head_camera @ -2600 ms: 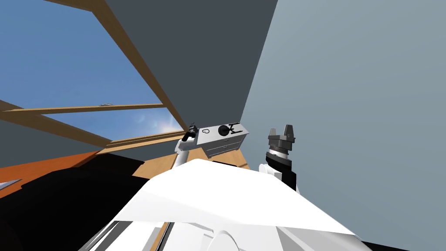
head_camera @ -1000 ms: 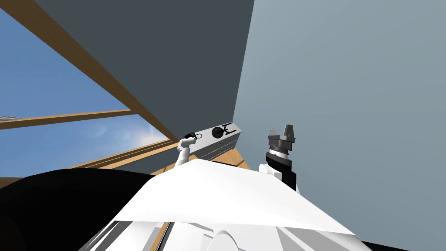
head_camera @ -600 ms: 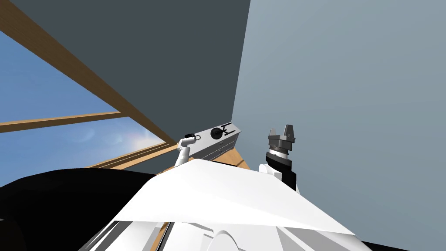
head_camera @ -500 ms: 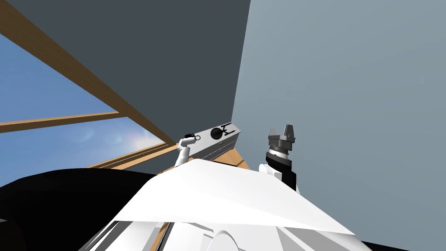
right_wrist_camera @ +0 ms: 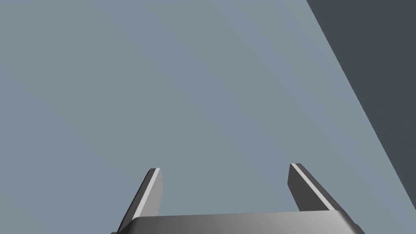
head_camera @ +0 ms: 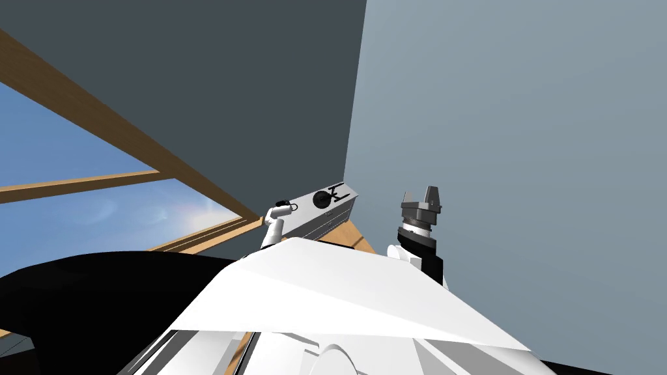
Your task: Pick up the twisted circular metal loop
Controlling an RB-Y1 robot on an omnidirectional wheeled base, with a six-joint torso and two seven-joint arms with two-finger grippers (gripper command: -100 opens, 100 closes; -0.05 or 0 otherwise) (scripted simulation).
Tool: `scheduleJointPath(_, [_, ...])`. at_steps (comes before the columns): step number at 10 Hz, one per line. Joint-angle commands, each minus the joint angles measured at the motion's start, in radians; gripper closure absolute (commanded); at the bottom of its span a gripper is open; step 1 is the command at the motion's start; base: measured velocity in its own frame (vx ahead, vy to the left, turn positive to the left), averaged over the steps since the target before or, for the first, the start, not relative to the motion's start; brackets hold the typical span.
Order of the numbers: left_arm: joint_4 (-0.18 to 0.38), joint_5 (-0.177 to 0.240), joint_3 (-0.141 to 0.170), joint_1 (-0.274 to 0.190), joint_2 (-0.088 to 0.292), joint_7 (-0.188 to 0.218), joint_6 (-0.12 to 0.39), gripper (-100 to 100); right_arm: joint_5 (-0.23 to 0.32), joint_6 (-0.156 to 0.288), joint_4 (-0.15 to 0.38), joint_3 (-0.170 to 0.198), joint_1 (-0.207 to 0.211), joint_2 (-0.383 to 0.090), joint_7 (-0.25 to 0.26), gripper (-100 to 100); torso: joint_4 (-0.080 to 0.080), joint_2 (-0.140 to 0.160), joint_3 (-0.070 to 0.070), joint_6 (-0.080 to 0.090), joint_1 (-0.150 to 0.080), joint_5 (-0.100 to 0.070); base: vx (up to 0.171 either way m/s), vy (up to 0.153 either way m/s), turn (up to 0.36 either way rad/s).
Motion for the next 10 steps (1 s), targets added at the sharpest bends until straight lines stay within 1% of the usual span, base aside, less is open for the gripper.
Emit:
scheduleJointPath(1, [0.037,-0.010,0.015,-0.010,0.008,0.014,-0.023,-100,0.000,0.000,0.000,0.000,0.000,0.000,0.000,0,0.000,0.000,0.000,0.000,0.000,0.000,-0.027,0.034,-0.116])
scheduleJointPath(2, [0.020,-0.009,0.009,-0.006,0.003,0.009,-0.012,-100,0.000,0.000,0.000,0.000,0.000,0.000,0.000,0,0.000,0.000,0.000,0.000,0.000,0.000,-0.012,0.017,-0.020])
scheduleJointPath(3, [0.022,-0.010,0.010,-0.007,0.003,0.011,-0.015,100,0.000,0.000,0.000,0.000,0.000,0.000,0.000,0,0.000,0.000,0.000,0.000,-0.001,0.000,0.000,0.000,0.000])
scheduleJointPath(7, [0.022,-0.010,0.010,-0.007,0.003,0.011,-0.014,100,0.000,0.000,0.000,0.000,0.000,0.000,0.000,0,0.000,-0.001,-0.001,-0.001,-0.002,-0.001,0.000,0.000,0.000])
scheduleJointPath(8, [0.022,-0.010,0.010,-0.007,0.003,0.011,-0.014,0,0.000,0.000,0.000,0.000,0.000,0.000,0.000,0,0.000,-0.001,-0.001,-0.001,-0.002,-0.001,0.000,0.000,0.000])
scheduleJointPath(9, [-0.009,0.005,-0.003,0.004,-0.001,-0.003,0.004,100,0.000,0.000,0.000,0.000,0.000,0.000,0.000,0,0.000,-0.001,-0.001,-0.001,-0.002,-0.001,0.013,-0.019,0.157])
scheduleJointPath(10, [-0.032,0.012,-0.013,0.011,-0.006,-0.012,0.017,100,0.000,0.000,0.000,0.000,0.000,0.000,0.000,0,0.000,-0.001,-0.001,-0.002,-0.003,-0.001,0.029,-0.037,0.224])
